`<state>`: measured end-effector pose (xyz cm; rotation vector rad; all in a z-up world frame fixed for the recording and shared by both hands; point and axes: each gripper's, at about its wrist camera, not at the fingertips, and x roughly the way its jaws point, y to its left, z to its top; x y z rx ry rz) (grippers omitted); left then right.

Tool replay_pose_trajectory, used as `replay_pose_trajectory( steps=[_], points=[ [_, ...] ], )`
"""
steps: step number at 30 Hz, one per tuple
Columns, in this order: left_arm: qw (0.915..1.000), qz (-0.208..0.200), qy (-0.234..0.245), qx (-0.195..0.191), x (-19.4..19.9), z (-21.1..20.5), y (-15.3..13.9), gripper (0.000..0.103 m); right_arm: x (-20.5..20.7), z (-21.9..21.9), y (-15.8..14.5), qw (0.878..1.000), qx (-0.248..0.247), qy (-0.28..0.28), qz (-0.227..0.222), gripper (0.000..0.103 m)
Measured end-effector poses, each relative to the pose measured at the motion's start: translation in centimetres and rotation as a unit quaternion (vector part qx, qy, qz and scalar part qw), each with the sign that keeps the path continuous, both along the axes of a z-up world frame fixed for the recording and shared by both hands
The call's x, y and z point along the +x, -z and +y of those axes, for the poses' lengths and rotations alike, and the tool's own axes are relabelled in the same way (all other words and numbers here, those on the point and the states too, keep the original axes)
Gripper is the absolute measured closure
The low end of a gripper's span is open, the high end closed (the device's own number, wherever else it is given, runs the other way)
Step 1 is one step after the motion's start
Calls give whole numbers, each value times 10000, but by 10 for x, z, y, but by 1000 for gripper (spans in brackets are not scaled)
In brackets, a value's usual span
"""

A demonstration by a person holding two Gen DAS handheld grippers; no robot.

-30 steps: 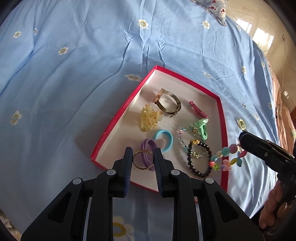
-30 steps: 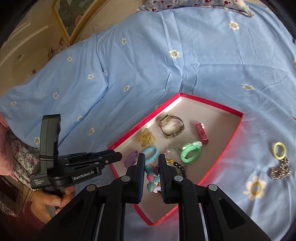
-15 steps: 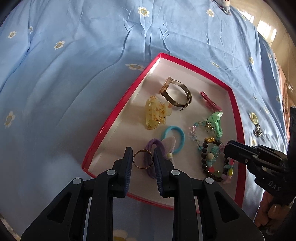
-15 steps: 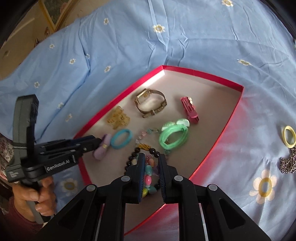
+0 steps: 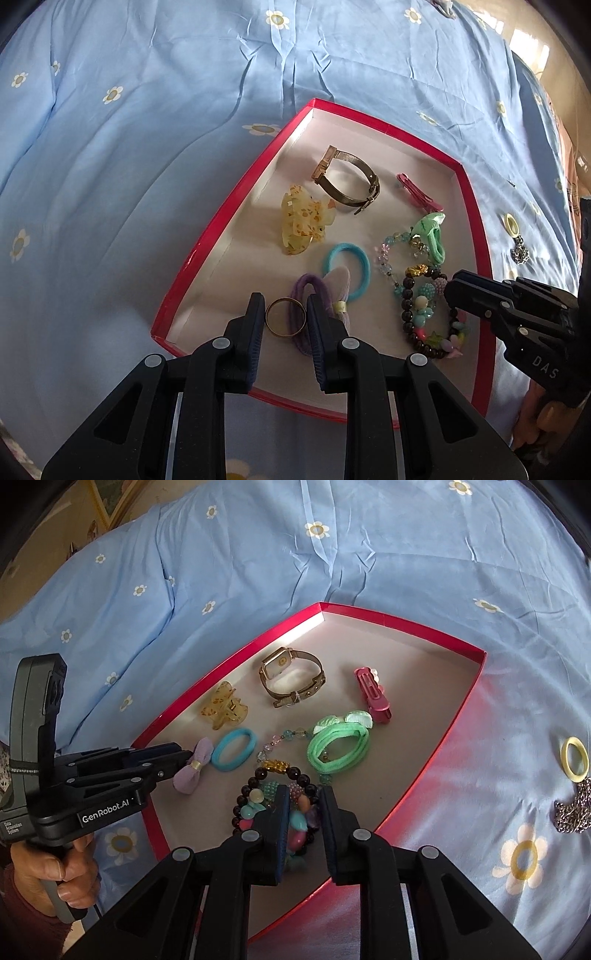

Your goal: Organize jewelry

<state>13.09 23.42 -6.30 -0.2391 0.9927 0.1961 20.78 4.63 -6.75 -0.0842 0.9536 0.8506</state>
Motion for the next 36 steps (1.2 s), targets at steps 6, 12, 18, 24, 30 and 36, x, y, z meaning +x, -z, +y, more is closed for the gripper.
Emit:
replay_pose_trajectory(
  steps=[6, 12, 18, 24, 30, 36],
  points=[
    [10000, 6, 9, -9, 0, -1, 0, 81, 1, -2, 1, 10000, 57, 0, 58, 85],
    [10000, -11, 25, -56, 1, -2, 0, 78, 1, -3, 1, 9999, 105, 22, 99, 84],
    [9999, -48, -12, -138, -1, 0, -2, 74, 2, -6, -3, 9997, 189, 76, 127, 83],
    [9997, -122, -61, -195, -7, -1, -8, 62, 2, -13, -10, 9993, 344, 152, 80, 72],
    [9994, -230, -121, -208, -17, -3, -18, 50, -4, -26, -23, 9977, 596, 310, -103, 57],
    [9974, -528, -419, -274, -37, -2, -34, 22, -11, -45, -36, 9942, 920, 496, -260, 36]
  ],
)
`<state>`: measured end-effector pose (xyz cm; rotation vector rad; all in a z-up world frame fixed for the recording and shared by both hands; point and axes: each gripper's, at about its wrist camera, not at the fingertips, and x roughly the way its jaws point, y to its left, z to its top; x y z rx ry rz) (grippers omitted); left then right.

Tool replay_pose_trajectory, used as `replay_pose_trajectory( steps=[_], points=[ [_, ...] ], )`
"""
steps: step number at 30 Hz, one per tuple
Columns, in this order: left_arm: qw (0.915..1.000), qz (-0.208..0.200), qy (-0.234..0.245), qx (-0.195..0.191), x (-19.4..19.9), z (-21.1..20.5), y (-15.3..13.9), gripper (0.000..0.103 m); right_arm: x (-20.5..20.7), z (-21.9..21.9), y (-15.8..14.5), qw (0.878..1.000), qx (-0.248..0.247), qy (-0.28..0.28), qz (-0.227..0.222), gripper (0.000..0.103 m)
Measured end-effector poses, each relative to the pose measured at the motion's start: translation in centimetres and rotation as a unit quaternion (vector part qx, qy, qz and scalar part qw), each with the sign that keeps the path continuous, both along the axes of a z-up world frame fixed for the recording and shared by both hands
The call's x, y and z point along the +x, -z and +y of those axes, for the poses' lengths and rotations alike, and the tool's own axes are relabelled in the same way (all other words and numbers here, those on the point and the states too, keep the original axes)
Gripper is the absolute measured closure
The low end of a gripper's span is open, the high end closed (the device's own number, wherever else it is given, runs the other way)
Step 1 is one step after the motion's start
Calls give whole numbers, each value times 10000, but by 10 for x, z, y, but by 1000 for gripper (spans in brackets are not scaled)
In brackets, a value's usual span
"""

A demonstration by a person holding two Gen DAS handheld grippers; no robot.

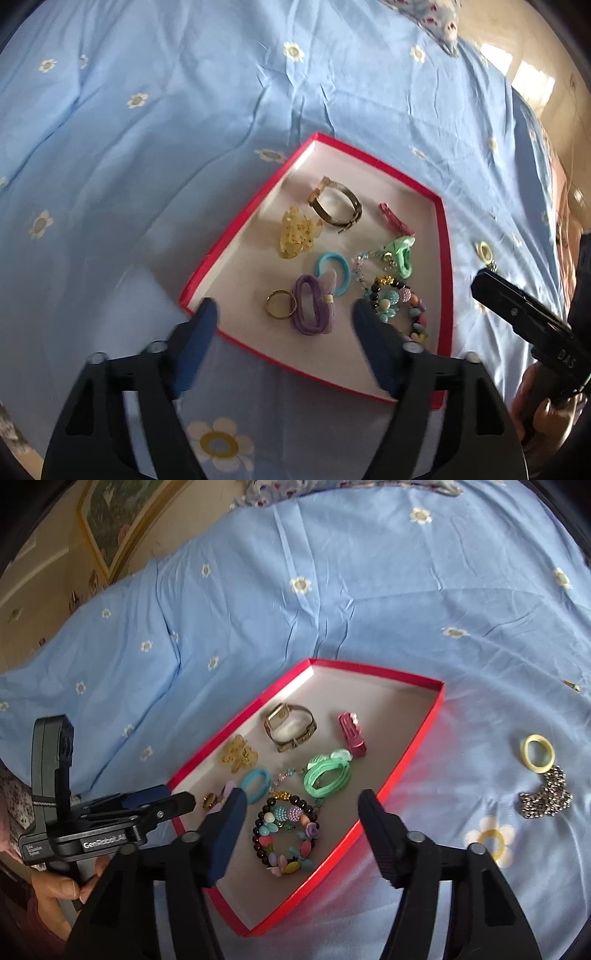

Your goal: Organize jewelry

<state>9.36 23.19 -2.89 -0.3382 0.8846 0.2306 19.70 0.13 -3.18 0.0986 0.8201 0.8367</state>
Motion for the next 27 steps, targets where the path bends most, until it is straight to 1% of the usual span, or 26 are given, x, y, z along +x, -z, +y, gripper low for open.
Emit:
replay_pose_trajectory(
  steps=[3, 5, 10, 13, 16, 22, 25, 27],
  points=[
    [9999, -83, -122, -84, -10, -1, -4, 16, -4, -10, -5, 9999, 150, 55, -34, 29],
    [9996, -147, -143, -177, -15, -2, -5, 16, -8, -16, -7, 9996, 273, 81, -46, 25],
    [9990, -200, -240, -327, -28, -6, -4, 16, -19, -30, -8, 9987, 486, 126, -51, 20],
    [9985, -175, -270, -437, -36, -9, 0, 16, -27, -36, -7, 9984, 546, 118, -43, 20],
    [9986, -118, -277, -434, -42, -13, 4, 16, -33, -40, -4, 9982, 592, 107, -3, 20],
    [9986, -69, -278, -450, -53, -19, 5, 16, -43, -45, -4, 9985, 537, 90, -49, 20],
    [9989, -96, -276, -358, -55, -20, 1, 16, -47, -45, -9, 9989, 415, 73, -222, 19],
    [9992, -143, -282, -242, -57, -21, -5, 16, -51, -44, -15, 9987, 290, 50, -412, 16]
  ],
)
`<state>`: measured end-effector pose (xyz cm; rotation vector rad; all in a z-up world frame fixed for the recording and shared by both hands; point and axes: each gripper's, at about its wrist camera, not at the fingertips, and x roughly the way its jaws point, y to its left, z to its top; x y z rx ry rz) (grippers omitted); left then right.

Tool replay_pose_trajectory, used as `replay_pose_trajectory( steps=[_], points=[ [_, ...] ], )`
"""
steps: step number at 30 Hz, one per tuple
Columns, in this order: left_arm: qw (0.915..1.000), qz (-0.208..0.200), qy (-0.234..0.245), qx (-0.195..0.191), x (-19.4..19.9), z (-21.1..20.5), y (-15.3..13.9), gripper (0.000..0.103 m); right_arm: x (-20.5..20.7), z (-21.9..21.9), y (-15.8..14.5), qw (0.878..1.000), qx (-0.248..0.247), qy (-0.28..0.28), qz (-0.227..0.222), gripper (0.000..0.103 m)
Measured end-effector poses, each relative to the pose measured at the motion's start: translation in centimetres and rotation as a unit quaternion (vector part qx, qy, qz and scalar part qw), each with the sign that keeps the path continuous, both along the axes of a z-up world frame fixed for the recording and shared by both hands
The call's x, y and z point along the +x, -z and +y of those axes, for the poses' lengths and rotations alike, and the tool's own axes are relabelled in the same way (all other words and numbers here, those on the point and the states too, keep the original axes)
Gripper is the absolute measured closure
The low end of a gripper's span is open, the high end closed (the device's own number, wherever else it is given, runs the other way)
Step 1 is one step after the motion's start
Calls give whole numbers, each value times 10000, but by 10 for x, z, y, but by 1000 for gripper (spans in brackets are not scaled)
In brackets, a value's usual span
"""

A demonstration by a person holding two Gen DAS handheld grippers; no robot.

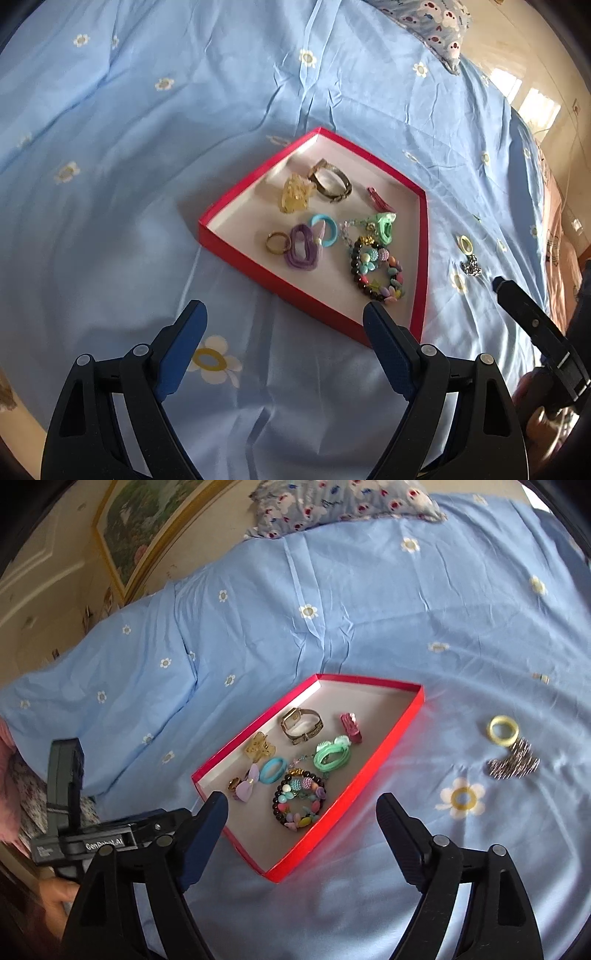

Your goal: Organize jewelry

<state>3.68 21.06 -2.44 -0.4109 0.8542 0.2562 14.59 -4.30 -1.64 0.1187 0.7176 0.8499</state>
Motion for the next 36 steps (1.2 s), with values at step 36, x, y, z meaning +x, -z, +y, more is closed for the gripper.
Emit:
replay_pose_trajectory(
  steps=[36],
  points=[
    [9853, -272, -174, 1680, -37, -43, 2, 0, -43, -4, 25, 9919, -751, -175, -1013, 0]
  ],
)
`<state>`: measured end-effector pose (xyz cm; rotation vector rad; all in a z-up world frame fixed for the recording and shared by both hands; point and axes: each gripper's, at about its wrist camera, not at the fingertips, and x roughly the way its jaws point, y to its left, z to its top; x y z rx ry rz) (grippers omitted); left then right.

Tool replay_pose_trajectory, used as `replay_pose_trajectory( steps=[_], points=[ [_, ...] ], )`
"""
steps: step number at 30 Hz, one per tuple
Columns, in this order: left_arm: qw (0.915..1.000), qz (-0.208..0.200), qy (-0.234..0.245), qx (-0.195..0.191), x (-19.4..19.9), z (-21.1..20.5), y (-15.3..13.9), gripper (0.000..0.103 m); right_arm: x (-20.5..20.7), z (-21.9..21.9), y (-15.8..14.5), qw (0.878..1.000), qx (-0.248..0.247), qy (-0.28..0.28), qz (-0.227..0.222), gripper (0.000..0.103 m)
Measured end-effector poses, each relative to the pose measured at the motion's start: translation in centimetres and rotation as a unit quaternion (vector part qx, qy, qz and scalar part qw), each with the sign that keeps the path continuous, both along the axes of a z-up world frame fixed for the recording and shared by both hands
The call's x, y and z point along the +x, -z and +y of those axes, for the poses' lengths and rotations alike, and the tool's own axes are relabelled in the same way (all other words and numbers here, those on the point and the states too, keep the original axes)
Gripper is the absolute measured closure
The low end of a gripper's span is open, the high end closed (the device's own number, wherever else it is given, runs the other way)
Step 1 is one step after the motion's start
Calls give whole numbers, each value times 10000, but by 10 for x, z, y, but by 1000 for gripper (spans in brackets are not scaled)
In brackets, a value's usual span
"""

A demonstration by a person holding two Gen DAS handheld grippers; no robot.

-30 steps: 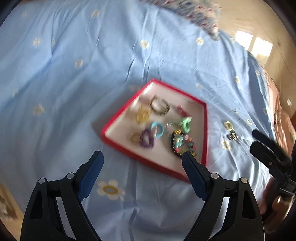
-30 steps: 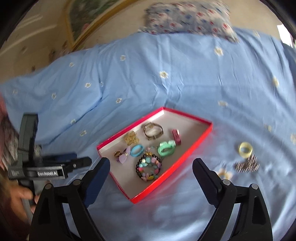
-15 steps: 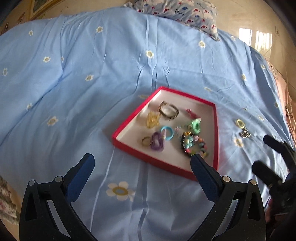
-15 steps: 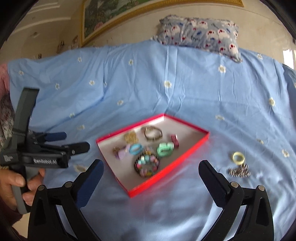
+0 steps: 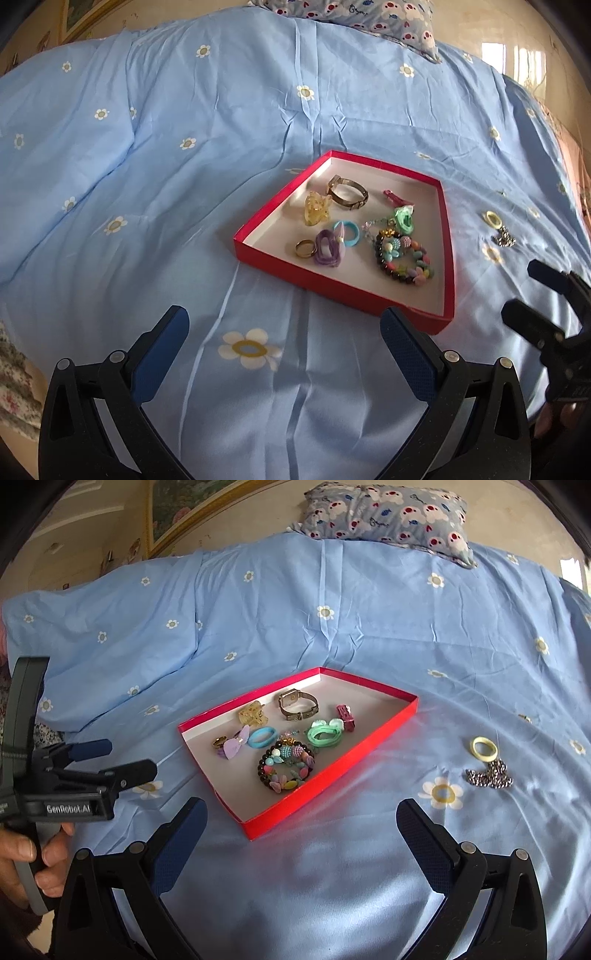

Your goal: Organize jewelry

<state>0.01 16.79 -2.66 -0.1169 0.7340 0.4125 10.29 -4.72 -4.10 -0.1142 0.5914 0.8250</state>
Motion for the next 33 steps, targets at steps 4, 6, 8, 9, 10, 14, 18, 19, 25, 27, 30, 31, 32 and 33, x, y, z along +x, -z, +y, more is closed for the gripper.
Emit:
replay_pose_trajectory(
  steps=[4, 6, 8, 9, 10, 14, 18, 19, 25, 27, 30, 31, 32, 33],
  points=[
    [10000, -38, -13, 84, -4, -3, -3, 0, 0, -4, -1, 10000, 49, 63, 34, 0],
    [9999, -61, -14, 115, -5, -4, -5, 0, -1, -6, -3, 9999, 80, 96, 30, 0],
    [9998, -80, -5, 168, -6, -7, -7, 0, -1, -8, -5, 9999, 112, 123, 24, 0],
    [9998, -93, 3, 194, -7, -8, -8, 0, -1, -9, -6, 9998, 129, 135, 25, 0],
    [9997, -114, 4, 227, -7, -10, -9, 0, -1, -10, -7, 9997, 161, 157, 20, 0],
    [9994, -182, 7, 290, -10, -12, -14, 0, -1, -13, -9, 9994, 267, 198, 49, 0],
    [9990, -264, -3, 352, -13, -15, -20, 0, -2, -15, -12, 9992, 347, 195, 62, 0],
    [9989, -281, -1, 371, -13, -16, -22, 0, -2, -16, -13, 9991, 368, 189, 55, 0],
    [9984, -350, 23, 450, -16, -21, -28, 0, -7, -17, -19, 9988, 453, 174, 3, 0],
    [9984, -353, 15, 453, -16, -22, -28, 0, -9, -17, -21, 9988, 463, 172, -23, 0],
    [9984, -382, 6, 428, -16, -21, -28, 0, -11, -17, -22, 9988, 451, 176, -37, 0],
    [9983, -406, 0, 412, -16, -21, -29, 0, -12, -17, -22, 9988, 454, 183, -36, 0],
    [9983, -421, -5, 404, -17, -20, -29, 0, -12, -16, -23, 9988, 457, 189, -35, 0],
    [9983, -434, -7, 397, -17, -20, -30, 0, -12, -16, -23, 9988, 457, 184, -39, 0]
  ],
)
